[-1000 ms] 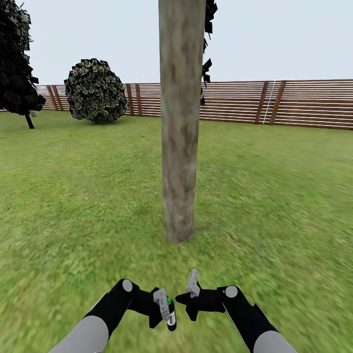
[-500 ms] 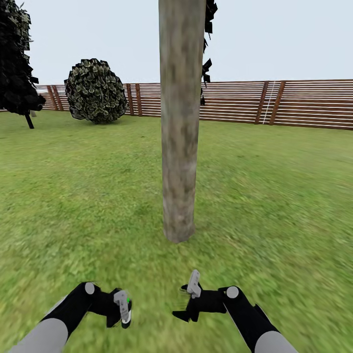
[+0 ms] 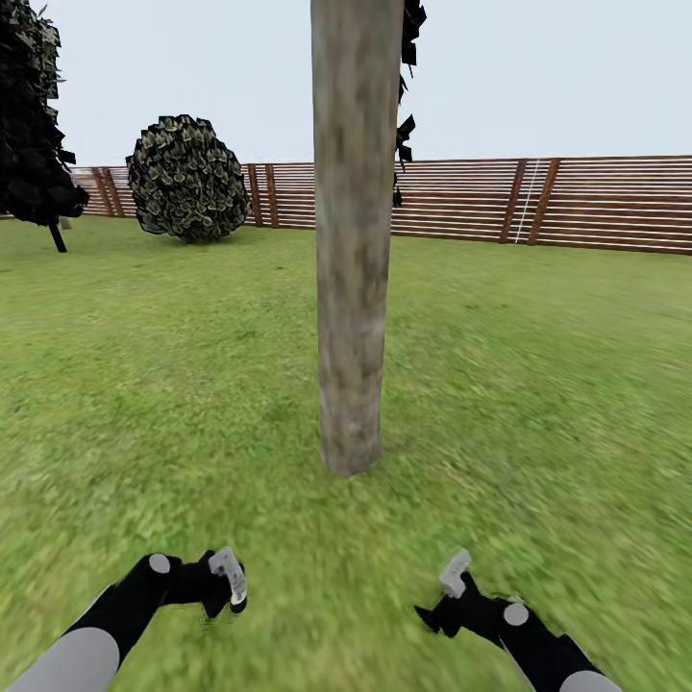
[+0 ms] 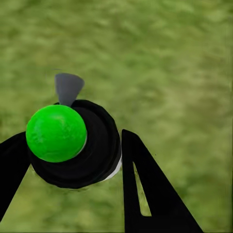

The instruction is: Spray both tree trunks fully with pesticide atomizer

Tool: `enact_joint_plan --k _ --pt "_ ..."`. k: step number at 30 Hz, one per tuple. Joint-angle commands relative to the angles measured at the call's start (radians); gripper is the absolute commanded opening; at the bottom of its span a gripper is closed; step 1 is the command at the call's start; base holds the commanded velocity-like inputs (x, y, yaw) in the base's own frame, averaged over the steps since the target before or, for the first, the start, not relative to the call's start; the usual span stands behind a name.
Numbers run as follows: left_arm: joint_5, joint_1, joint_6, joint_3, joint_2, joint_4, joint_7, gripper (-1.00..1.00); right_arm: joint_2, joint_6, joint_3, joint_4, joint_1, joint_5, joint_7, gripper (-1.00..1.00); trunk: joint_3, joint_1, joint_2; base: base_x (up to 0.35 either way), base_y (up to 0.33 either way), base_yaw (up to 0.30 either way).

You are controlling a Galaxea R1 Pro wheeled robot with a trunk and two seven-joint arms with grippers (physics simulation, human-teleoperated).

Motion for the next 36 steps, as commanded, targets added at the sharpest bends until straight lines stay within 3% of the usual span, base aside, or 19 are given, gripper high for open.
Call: enact_joint_plan --k 1,3,5,6,7,10,15,20,25,29,36 --pt "0.057 0.000 0.008 0.004 -0.001 0.000 0.026 -1.00 -0.001 -0.046 -0.009 0.066 0.000 -0.001 -0.118 1.00 0.000 0.000 0.000 0.000 0.000 0.000" --pt "0.159 0.000 0.054 0.008 -0.003 0.001 0.101 -1.00 -0.002 -0.191 -0.017 0.204 0.005 -0.005 -0.353 1.00 0.000 0.000 0.000 0.000 0.000 0.000" --pt "0.227 0.000 0.143 0.009 -0.012 0.001 0.178 -1.00 -0.003 -0.341 -0.022 0.284 0.020 -0.037 -0.525 1.00 0.000 0.000 0.000 0.000 0.000 0.000" --pt "0.240 0.000 0.159 0.009 -0.015 0.001 0.193 -1.00 -0.002 -0.368 -0.022 0.293 0.024 -0.048 -0.555 1.00 0.000 0.000 0.000 0.000 0.000 0.000" --pt "0.268 0.000 0.199 0.008 -0.026 0.001 0.236 -1.00 0.000 -0.431 -0.023 0.312 0.035 -0.083 -0.642 1.00 0.000 0.000 0.000 0.000 0.000 0.000" --pt "0.293 0.000 0.257 0.006 -0.068 0.001 0.340 -1.00 0.000 -0.492 -0.024 0.331 0.062 -0.135 -0.799 1.00 0.000 0.000 0.000 0.000 0.000 0.000" --pt "0.293 0.009 0.282 0.000 -0.118 0.064 0.411 -1.00 0.004 -0.504 -0.024 0.335 0.102 -0.147 -0.837 1.00 0.000 0.000 0.000 0.000 0.000 0.000" --pt "0.296 0.010 0.298 0.003 -0.123 0.076 0.414 -1.00 0.007 -0.504 -0.024 0.336 0.109 -0.148 -0.837 1.00 0.000 0.000 0.000 0.000 0.000 0.000" --pt "0.299 -0.003 0.481 0.000 -0.127 0.038 0.412 -1.00 0.018 -0.505 -0.023 0.337 0.113 -0.147 -0.836 1.00 0.000 0.000 0.000 0.000 0.000 0.000" --pt "0.297 -0.001 0.498 -0.004 -0.126 -0.010 0.409 -1.00 0.018 -0.505 -0.026 0.334 0.113 -0.154 -0.838 1.00 0.000 0.000 0.000 0.035 0.000 0.000" --pt "0.294 -0.006 0.511 -0.009 -0.132 -0.028 0.409 -1.00 0.019 -0.506 -0.024 0.331 0.113 -0.221 -0.837 1.00 0.000 0.000 0.000 0.272 -0.098 0.000"
